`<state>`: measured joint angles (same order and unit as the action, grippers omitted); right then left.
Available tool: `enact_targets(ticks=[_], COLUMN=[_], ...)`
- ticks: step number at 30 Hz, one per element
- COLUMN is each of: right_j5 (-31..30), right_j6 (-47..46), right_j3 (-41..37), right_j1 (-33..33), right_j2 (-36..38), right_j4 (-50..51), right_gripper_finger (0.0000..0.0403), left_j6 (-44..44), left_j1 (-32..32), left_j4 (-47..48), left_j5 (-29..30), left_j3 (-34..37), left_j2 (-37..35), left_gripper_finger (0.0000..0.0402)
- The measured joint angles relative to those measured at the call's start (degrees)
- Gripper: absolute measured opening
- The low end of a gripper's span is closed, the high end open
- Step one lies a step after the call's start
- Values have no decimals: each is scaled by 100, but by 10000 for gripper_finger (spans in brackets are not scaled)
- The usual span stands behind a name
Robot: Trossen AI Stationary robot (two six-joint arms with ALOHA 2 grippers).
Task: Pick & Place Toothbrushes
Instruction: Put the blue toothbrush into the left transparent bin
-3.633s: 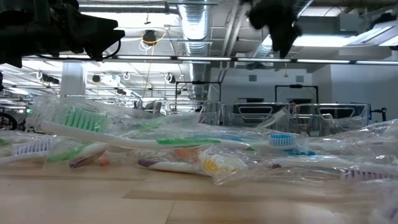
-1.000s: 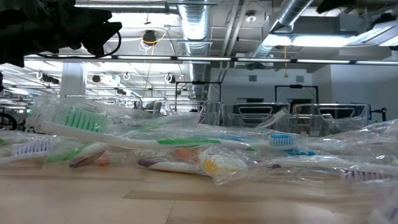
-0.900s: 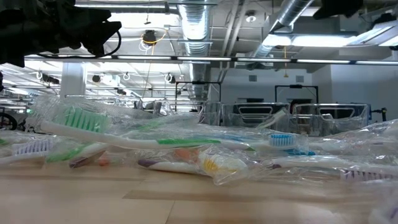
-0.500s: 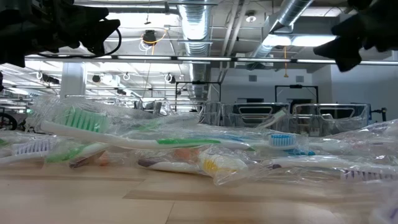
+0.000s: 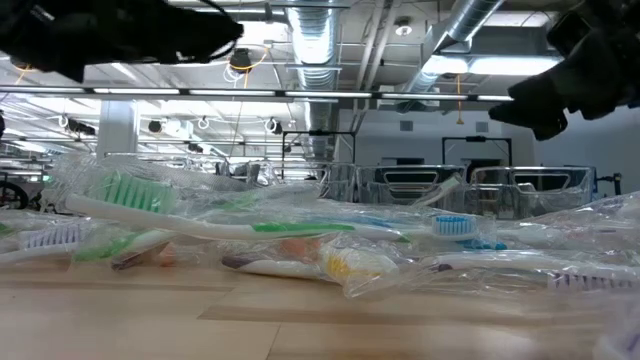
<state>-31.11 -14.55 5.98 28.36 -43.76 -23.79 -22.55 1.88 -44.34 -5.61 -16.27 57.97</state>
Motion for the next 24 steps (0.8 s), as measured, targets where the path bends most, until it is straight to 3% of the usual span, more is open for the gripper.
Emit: enact_targets(ticks=[7, 12, 17, 21, 24], right_j5=[23, 31, 37, 35, 34], right_j6=[-270, -490, -498, -498, -499], right_j3=[0, 0, 0, 0, 0], right_j1=[99, 246, 288, 288, 288], right_j2=[-339, -577, -714, -720, -722], right_j4=[-3, -46, -301, -352, -394], right_gripper_finger=[225, 225, 225, 225, 225], left_j6=[-461, -336, 356, 1434, 1594], left_j1=[785, 1332, 1575, 1577, 1575], left_j4=[1483, 1970, 2174, 2380, 2384], left_j5=[645, 769, 764, 322, -357], left_j3=[-969, -1568, -1662, -1604, -1474], left_j2=[604, 444, 127, 51, 70], left_gripper_finger=[177, 164, 155, 152, 149])
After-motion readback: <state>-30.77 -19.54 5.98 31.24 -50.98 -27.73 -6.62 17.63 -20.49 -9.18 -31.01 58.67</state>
